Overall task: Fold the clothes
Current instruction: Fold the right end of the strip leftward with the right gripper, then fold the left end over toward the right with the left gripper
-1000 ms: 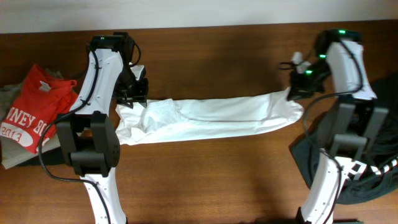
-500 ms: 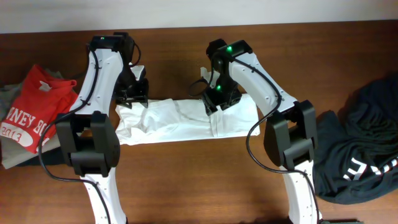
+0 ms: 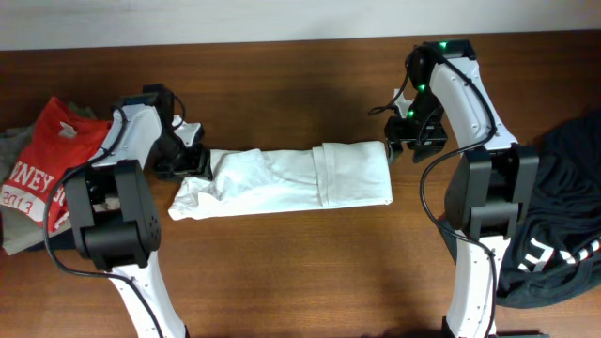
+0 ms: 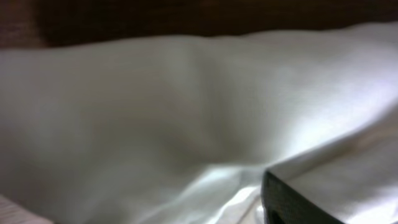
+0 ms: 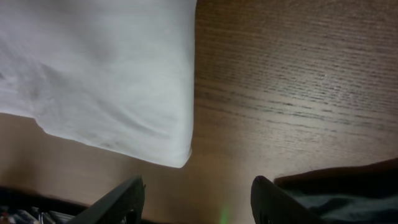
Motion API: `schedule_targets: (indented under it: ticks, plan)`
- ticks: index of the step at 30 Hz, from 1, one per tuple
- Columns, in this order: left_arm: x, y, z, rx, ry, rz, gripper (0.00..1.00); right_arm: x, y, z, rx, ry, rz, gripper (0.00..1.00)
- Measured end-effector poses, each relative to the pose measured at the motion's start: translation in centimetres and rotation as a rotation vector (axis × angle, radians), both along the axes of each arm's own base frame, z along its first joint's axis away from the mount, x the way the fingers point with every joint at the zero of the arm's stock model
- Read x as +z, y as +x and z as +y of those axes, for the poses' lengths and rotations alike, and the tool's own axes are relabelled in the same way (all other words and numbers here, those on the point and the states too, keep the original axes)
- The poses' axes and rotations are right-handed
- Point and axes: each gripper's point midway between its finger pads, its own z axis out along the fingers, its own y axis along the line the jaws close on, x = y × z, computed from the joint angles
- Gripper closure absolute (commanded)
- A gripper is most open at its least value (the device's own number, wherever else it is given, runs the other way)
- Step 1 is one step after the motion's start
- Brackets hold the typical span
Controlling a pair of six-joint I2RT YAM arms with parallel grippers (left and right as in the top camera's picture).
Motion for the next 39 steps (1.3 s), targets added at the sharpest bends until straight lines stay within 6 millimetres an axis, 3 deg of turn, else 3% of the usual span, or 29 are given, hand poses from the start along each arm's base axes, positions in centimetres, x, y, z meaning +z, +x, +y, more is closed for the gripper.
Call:
schedule_targets:
  ticks: [1, 2, 5, 8, 10, 11, 13, 14, 16, 17, 19, 21, 23, 26, 29, 30, 31, 32, 34, 37, 39]
  plan:
    - [-0.1, -0.1, -0.3, -0.012, -0.018, -0.014, 0.91, 0.0, 0.0, 0.0, 0.0, 0.0, 0.0, 0.41]
    - [-0.3, -0.6, -0.8, -0.025, -0.044, -0.012, 1.0, 0.0, 0.0, 0.0, 0.002, 0.0, 0.0, 0.41]
    - [-0.4, -1.1, -1.3, -0.035, -0.074, -0.001, 1.0, 0.0, 0.0, 0.0, 0.001, -0.001, 0.0, 0.41]
    - [0.8, -1.3, 0.1, -0.004, 0.004, 0.049, 1.0, -0.2, 0.2, -1.2, 0.01, -0.055, -0.01, 0.41]
    - [4.8, 1.1, 2.8, 0.041, 0.106, 0.009, 1.0, -0.3, 0.7, -3.7, -0.032, -0.088, -0.022, 0.41]
    - [7.8, 3.0, 4.6, 0.081, 0.166, -0.056, 1.0, -0.3, 0.8, -5.2, -0.062, -0.098, -0.024, 0.41]
    - [10.8, 3.4, 5.6, 0.133, 0.2, -0.082, 1.0, -0.4, 0.8, -6.9, -0.102, -0.103, -0.024, 0.41]
    - [12.0, 2.8, 4.7, 0.139, 0.176, -0.062, 1.0, -0.4, 0.9, -7.9, -0.124, -0.11, -0.03, 0.41]
    - [12.2, 2.2, 1.2, 0.1, 0.112, -0.03, 1.0, -0.4, 0.9, -8.0, -0.125, -0.11, -0.03, 0.41]
    - [12.3, 1.9, -4.7, 0.01, 0.043, -0.028, 0.99, -0.4, 0.9, -7.8, -0.122, -0.11, -0.03, 0.41]
    - [12.3, 2.9, -8.6, -0.042, 0.026, -0.088, 0.99, -0.4, 0.9, -7.8, -0.12, -0.11, -0.029, 0.41]
    - [12.4, 1.6, -16.7, -0.188, -0.009, -0.122, 0.96, -0.4, 0.9, -7.8, -0.12, -0.11, -0.029, 0.41]
    - [12.4, 0.6, -22.0, -0.28, -0.02, -0.177, 0.95, -0.4, 0.9, -7.8, -0.12, -0.11, -0.029, 0.41]
    - [12.4, -0.5, -24.7, -0.341, 0.007, -0.206, 0.94, -0.4, 0.7, -7.7, -0.119, -0.11, -0.021, 0.41]
    - [11.6, -1.1, -25.7, -0.362, 0.02, -0.195, 0.94, -0.3, 0.6, -7.7, -0.119, -0.11, -0.018, 0.41]
    - [10.7, -1.1, -25.8, -0.365, 0.026, -0.176, 0.89, -0.3, 0.6, -7.7, -0.119, -0.11, -0.018, 0.41]
    - [9.8, -1.2, -25.9, -0.365, 0.03, -0.155, 0.51, -0.3, 0.6, -7.7, -0.119, -0.11, -0.018, 0.41]
    - [9.1, -1.5, -26.2, -0.372, 0.035, -0.141, 0.42, -0.3, 0.6, -7.7, -0.12, -0.11, -0.018, 0.41]
    - [9.1, -2.3, -27.3, -0.396, 0.029, -0.137, 0.35, -0.3, 0.6, -7.7, -0.119, -0.11, -0.018, 0.41]
    - [9.2, -4.8, -30.1, -0.548, -0.015, -0.128, 0.34, -0.3, 0.6, -7.7, -0.119, -0.11, -0.019, 0.4]
    - [10.0, -4.8, -29.2, -0.582, 0.016, -0.125, 0.34, -0.3, 0.6, -7.7, -0.119, -0.11, -0.018, 0.36]
